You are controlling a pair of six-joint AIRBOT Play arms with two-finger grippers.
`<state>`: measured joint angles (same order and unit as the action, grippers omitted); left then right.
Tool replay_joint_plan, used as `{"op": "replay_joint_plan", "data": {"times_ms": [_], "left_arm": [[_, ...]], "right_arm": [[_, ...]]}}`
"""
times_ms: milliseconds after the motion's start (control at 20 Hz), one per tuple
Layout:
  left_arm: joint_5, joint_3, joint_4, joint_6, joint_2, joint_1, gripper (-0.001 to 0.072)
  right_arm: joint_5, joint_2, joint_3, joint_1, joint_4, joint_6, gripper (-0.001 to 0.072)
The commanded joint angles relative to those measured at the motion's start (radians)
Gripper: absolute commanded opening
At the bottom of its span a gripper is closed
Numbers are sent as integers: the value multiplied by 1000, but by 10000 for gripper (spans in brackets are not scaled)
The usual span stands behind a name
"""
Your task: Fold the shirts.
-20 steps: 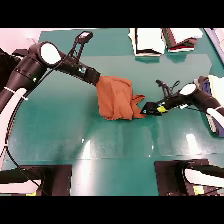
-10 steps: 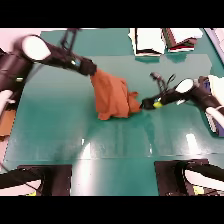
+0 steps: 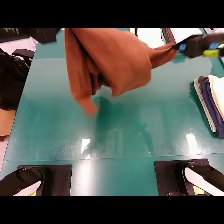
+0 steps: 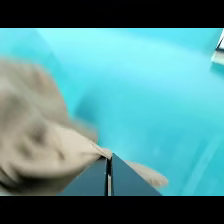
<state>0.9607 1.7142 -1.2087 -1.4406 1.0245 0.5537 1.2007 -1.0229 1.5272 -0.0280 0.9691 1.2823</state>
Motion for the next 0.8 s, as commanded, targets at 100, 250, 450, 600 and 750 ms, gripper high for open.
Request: {"op": "replay_joint_plan", "data": {"times_ms": [100, 250, 450, 600, 750], "left_arm": [[113, -181, -3, 2, 86, 240, 21], [102, -343, -3, 19, 193, 354, 22], [95, -390, 35, 20, 332, 413, 404], [62, -376, 30, 0, 327, 349, 610], [61, -369, 27, -33, 287, 163, 610]], "right_arm": [[87, -47, 85, -13, 41, 51, 15], [117, -140, 85, 6, 159, 65, 15], [113, -234, 85, 18, 182, 65, 253], [126, -249, 85, -27, 183, 93, 448], [179, -194, 31, -106, 182, 89, 446]]}}
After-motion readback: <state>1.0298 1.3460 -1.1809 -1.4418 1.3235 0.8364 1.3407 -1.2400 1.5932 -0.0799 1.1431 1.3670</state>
